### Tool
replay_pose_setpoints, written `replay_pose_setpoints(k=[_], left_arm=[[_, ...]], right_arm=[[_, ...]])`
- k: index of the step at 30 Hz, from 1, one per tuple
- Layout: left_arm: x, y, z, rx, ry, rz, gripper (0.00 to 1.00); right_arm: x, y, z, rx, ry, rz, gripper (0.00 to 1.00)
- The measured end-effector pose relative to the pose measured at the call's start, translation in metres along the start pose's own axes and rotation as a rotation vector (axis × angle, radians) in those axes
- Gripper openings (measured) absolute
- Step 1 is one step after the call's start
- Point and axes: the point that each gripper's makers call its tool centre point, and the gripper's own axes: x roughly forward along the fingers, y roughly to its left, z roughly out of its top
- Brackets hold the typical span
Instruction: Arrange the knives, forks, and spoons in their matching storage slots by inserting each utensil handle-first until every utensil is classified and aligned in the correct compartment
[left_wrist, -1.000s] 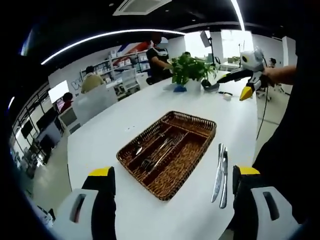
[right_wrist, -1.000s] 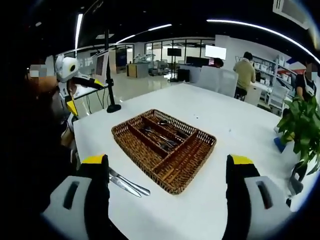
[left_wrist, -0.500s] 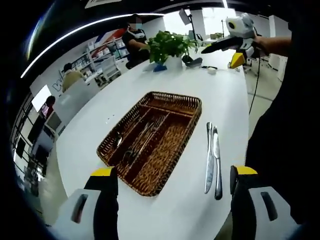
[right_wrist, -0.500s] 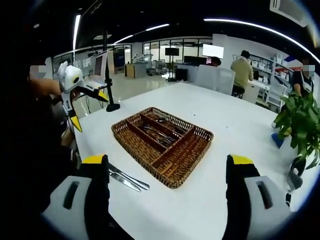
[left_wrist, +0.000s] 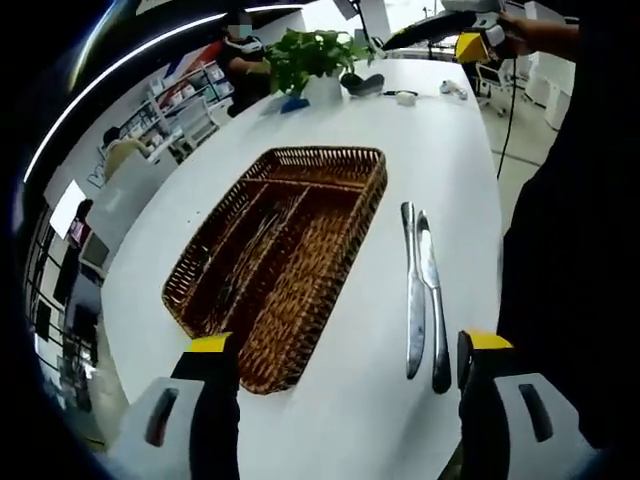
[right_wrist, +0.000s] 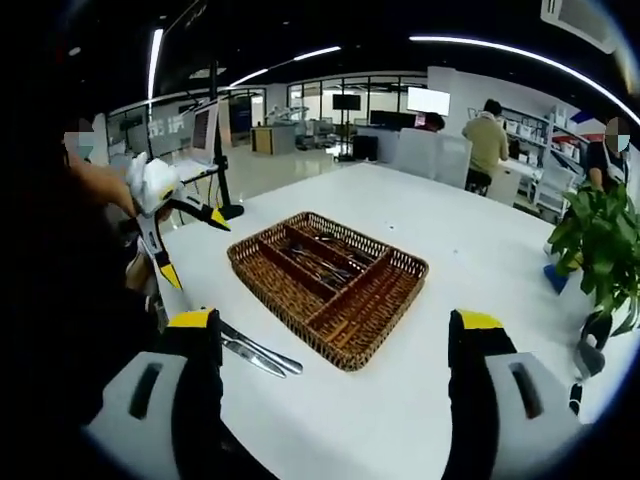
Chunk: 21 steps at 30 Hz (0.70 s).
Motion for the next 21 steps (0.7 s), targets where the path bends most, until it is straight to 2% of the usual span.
replay_pose_setpoints(k=[1,5,9,11,13,16,21], left_arm=[[0.005,-0.005,-0.006,-0.004,0.019,-0.022,0.87],[0.016,-0.012,-0.018,0.007,0.056,-0.039,0.87],[0.026,-0.012,-0.024,-0.007,0.066,-0.029,0.82],[0.035,-0.009,-0.029,-0.012,0.065,-0.008,0.85],[0.042,-0.015,-0.035,-0.021,0.079,-0.029,0.84],[0.048,-0.022,-0.038,-0.018,0.091,-0.049,0.81],[0.056,-0.019,-0.038,-0.03,0.095,-0.046,0.78]], right_arm=[[-0.001,-0.001,0.0,0.002,-0.001,-0.003,0.96],[-0.003,-0.002,-0.004,0.0,0.005,-0.008,0.96],[-0.006,-0.004,-0.006,0.01,0.006,-0.02,0.96],[-0.006,-0.005,-0.007,0.017,0.005,-0.023,0.95],[-0.006,-0.006,-0.009,0.02,0.01,-0.03,0.95],[-0.007,-0.008,-0.008,0.02,0.002,-0.033,0.95],[-0.009,-0.01,-0.008,0.026,0.001,-0.044,0.94]])
